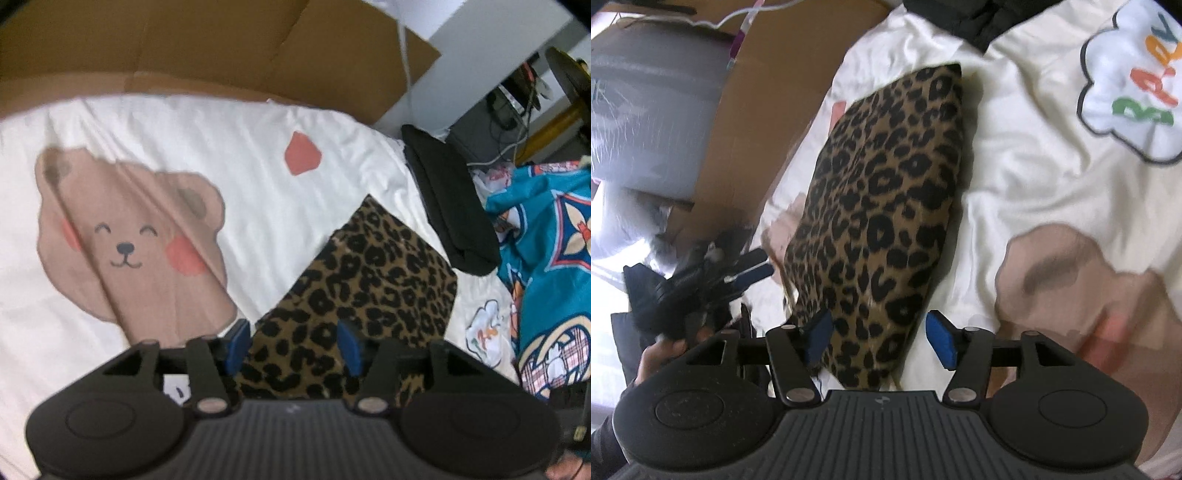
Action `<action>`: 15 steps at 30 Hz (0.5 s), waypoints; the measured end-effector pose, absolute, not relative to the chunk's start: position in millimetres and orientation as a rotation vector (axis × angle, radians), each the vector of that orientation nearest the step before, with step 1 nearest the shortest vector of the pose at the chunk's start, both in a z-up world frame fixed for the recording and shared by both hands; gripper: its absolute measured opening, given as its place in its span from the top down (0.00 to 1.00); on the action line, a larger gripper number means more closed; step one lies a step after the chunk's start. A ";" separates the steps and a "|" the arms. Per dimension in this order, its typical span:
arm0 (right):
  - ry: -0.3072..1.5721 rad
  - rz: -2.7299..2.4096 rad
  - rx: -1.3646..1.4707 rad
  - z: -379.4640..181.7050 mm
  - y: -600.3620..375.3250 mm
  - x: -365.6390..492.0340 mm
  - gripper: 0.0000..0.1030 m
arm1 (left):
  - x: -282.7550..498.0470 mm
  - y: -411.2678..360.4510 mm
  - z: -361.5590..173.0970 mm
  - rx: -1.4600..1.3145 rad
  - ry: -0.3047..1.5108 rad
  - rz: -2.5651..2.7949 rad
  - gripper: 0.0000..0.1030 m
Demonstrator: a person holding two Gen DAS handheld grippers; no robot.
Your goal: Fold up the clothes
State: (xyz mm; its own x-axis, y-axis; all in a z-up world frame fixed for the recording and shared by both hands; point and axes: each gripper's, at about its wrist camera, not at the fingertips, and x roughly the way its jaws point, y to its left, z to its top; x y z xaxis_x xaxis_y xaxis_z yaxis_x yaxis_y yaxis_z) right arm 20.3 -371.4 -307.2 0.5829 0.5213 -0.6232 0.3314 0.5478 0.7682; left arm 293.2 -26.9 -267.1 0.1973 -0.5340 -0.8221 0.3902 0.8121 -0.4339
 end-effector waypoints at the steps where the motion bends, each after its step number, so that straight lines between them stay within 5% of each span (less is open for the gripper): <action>1: 0.998 0.142 1.034 -310.0 -367.8 20.2 0.38 | 294.2 -26.3 -270.0 -0.158 1.215 -0.649 0.47; 8: 1.066 0.173 1.057 -328.1 -342.1 20.1 0.38 | 298.5 -25.3 -278.5 -0.225 1.196 -0.685 0.36; 15: 1.062 0.148 1.121 -345.1 -333.6 24.3 0.38 | 304.8 -35.9 -291.5 -0.193 1.202 -0.751 0.36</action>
